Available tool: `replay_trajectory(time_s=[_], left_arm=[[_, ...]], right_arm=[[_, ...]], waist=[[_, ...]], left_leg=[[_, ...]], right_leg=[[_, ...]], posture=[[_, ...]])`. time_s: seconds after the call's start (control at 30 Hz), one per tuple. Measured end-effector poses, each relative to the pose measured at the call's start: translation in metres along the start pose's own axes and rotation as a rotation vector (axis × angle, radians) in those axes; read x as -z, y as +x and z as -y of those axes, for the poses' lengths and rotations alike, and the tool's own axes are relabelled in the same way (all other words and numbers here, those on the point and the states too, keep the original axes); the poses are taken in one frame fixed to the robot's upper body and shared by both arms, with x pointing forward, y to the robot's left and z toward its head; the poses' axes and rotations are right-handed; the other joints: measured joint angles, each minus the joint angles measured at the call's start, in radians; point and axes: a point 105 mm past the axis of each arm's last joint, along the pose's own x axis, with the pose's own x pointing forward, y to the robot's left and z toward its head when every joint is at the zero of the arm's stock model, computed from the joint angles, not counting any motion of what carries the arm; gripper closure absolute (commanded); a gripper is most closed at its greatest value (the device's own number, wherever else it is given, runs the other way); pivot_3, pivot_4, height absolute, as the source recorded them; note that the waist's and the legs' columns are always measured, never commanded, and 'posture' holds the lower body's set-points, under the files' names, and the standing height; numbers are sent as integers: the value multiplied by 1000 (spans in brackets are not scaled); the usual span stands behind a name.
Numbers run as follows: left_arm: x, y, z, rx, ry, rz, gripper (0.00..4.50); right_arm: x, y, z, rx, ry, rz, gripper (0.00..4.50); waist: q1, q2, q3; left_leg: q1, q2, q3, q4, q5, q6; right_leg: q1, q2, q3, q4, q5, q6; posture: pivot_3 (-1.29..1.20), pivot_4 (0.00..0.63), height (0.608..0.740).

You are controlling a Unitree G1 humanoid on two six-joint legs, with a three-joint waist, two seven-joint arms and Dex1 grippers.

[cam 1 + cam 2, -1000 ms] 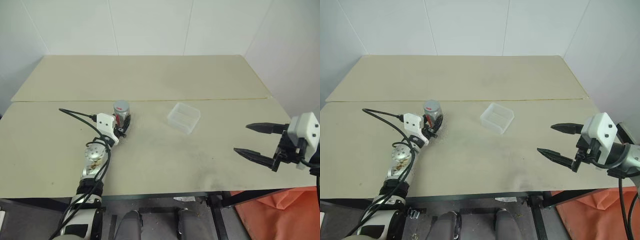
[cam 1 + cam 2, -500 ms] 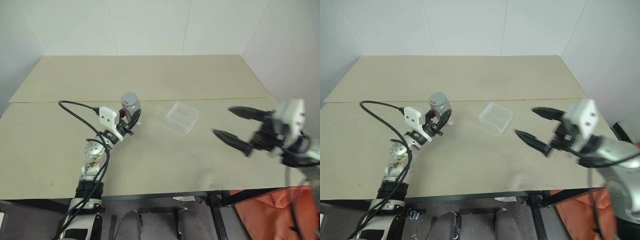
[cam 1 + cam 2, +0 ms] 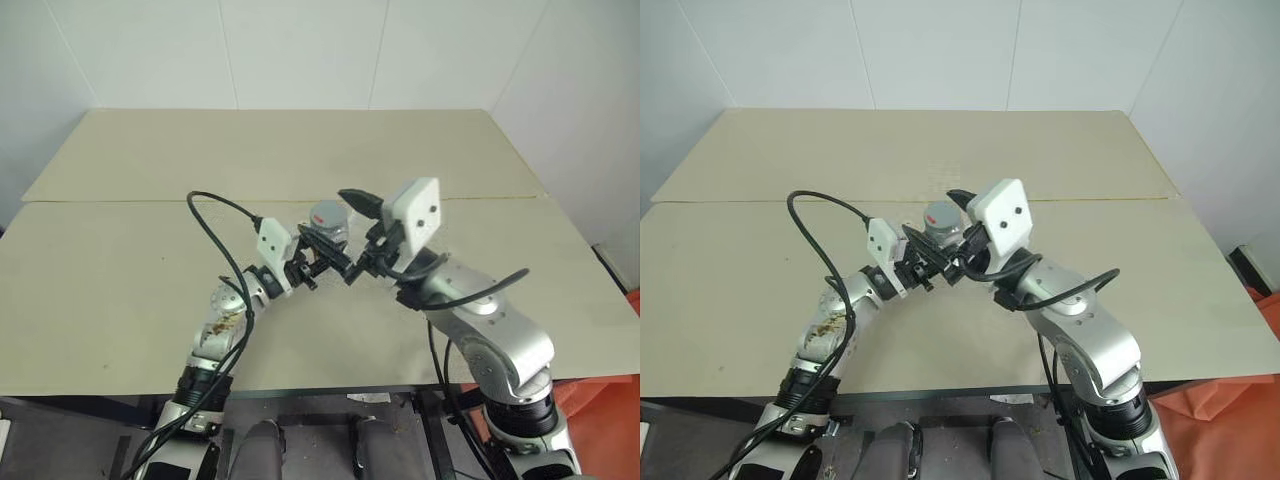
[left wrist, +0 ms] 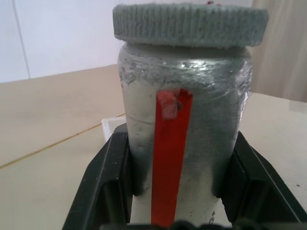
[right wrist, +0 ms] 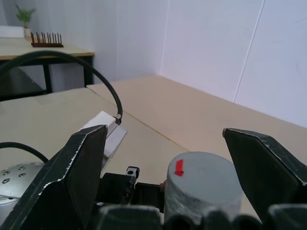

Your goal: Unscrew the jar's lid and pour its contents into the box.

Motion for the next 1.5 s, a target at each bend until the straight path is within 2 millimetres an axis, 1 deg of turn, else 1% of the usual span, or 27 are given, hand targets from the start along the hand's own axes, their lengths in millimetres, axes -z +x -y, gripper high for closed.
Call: replay_trajectory(time_s=[0.13, 0.23, 0.4, 0.73, 0.9, 1.0, 1.1, 1.13, 1.4, 1.5], left_arm=[[0, 1, 3, 11, 13, 5, 2531], [0, 0, 3, 10, 8, 5, 2531], [4, -3, 4, 5, 0, -3, 2531], [4, -3, 4, 0, -3, -2, 2531], [4, -4, 3, -4, -1, -2, 2531], [3, -4, 1, -11, -1, 0, 2531], [3, -4, 0, -18, -2, 2, 2531], [3, -4, 0, -18, -1, 3, 2531], [3, -5, 0, -10, 2, 0, 2531], [-3, -11, 6, 55, 6, 13, 2531]], right_arm=[[9, 6, 8, 41, -21, -46, 0], [15, 8, 12, 63, -10, -68, 0], [16, 8, 10, 48, -19, -75, 0], [26, 9, 17, 80, -29, -116, 0], [27, 9, 18, 83, -26, -116, 0], [30, 7, 18, 86, -18, -124, 627], [31, 7, 16, 73, -9, -125, 1610], [31, 7, 16, 71, -9, -125, 1713], [31, 7, 15, 53, -16, -127, 1713], [25, -1, 12, -65, -10, -100, 1713]], waist=[[-1, 0, 0], [-3, 0, 0], [-3, 0, 0], [-3, 0, 0], [-3, 0, 0], [-3, 0, 0], [-4, 0, 0], [-4, 0, 0], [-4, 0, 0], [-5, 0, 0]], left_leg=[[1, 0, 0, 0, 0, 0], [0, 0, 0, 0, 0, 0], [0, 0, 0, 0, 0, 0], [0, 0, 0, 0, 0, 0], [0, 0, 0, 0, 0, 0], [0, 0, 0, 0, 0, 0], [0, 0, 0, 0, 0, 0], [0, 0, 0, 0, 0, 0], [-1, 0, 0, 0, 0, 0], [-2, 0, 0, 0, 0, 0]], right_leg=[[0, 0, 0, 0, -2, -3], [0, 0, 0, 1, -1, -2], [0, 0, 0, 0, 1, 1], [0, 0, 0, 0, 0, 0], [-1, 0, 0, 0, 0, 0], [-1, 0, 0, 0, 0, 0], [-1, 0, 0, 0, 0, 0], [-1, 0, 0, 0, 0, 0], [-1, 0, 0, 0, -2, -3], [-2, 0, 0, -1, -2, -3]], posture=[[0, 150, 740], [0, 150, 740], [0, 150, 740], [0, 150, 740], [0, 150, 740], [0, 150, 740], [0, 150, 740], [0, 150, 740], [0, 150, 740], [0, 150, 740]])
